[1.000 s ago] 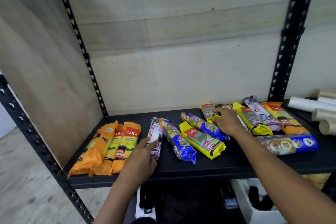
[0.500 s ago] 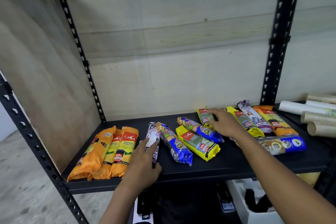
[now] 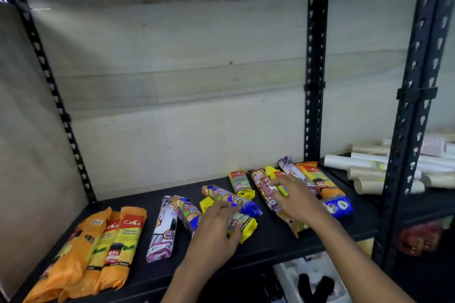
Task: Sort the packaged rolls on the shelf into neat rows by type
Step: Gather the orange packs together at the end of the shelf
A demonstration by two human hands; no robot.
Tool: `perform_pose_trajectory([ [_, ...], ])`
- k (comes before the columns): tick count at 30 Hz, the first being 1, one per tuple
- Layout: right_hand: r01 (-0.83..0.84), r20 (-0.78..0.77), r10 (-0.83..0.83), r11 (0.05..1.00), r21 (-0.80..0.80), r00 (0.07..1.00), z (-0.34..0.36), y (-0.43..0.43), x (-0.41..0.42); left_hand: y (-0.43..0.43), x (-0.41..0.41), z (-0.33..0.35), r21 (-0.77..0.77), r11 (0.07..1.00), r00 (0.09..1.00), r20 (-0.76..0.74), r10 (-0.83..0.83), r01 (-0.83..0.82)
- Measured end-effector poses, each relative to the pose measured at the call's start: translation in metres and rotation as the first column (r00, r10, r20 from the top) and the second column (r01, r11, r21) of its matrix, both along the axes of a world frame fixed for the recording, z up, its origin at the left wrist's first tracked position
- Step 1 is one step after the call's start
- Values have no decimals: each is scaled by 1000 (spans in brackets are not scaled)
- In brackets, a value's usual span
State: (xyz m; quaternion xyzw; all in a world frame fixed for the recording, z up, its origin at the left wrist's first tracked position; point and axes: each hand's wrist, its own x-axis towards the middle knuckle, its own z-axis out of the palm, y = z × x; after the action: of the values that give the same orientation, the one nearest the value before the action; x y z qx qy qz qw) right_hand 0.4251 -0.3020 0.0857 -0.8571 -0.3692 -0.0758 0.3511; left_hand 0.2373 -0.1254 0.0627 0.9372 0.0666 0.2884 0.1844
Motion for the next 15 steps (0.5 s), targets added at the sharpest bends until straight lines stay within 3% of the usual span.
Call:
perform_pose_trajectory([
  [15, 269, -12, -270, 961, -60, 963, -7, -75, 77, -58, 142, 9, 69, 985, 978, -150, -144, 156],
])
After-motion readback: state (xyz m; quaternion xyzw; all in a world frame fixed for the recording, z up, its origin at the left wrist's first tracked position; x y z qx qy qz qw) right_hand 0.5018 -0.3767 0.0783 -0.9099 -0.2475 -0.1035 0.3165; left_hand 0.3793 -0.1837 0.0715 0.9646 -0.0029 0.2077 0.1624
